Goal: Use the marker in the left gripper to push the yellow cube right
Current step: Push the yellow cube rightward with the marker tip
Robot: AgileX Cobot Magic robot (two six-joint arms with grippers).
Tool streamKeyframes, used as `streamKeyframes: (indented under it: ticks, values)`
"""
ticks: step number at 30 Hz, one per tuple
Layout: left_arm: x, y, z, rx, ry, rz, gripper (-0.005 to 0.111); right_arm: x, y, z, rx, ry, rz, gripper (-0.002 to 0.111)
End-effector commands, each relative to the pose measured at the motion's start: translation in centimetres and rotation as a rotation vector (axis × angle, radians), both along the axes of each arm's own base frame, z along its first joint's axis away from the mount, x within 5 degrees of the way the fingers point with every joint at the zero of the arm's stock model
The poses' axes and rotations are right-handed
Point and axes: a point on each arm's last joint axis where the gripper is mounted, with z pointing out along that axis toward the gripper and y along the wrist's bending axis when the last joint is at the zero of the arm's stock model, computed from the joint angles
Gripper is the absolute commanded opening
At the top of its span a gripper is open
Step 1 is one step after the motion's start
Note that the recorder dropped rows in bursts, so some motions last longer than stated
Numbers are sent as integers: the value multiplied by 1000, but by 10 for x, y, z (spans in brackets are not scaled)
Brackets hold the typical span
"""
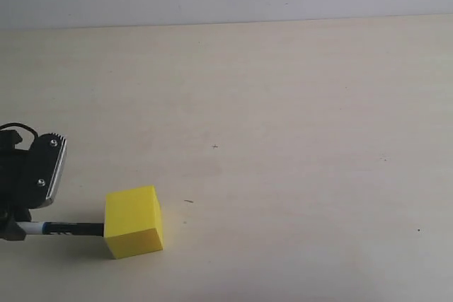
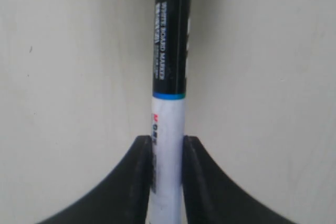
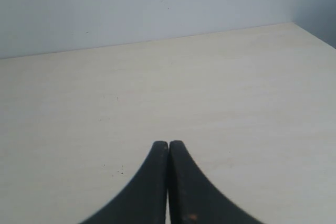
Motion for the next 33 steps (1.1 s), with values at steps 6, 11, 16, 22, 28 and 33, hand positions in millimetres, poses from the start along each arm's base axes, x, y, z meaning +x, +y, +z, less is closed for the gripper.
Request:
streamKeyframes:
  ticks: [6,11,16,22,28,33]
  values:
    - [5,8,2,104,-46,66,0,0,0,-1,-4,-10,-3,0]
    - [4,6,1,84,-39,125,0,0,0,-1,-4,-10,-3,0]
    - [5,-9,2,-35,-44,110,0,0,0,-1,-6,-10,-2,0]
    - [8,-24,11,-49,-74,40,0,0,0,-1,-6,-10,-2,0]
    - [8,-2,11,103,-38,127,0,0,0,-1,-6,-8,-3,0]
    - [3,-7,11,99,-6,132,0,0,0,-1,-4,-8,-3,0]
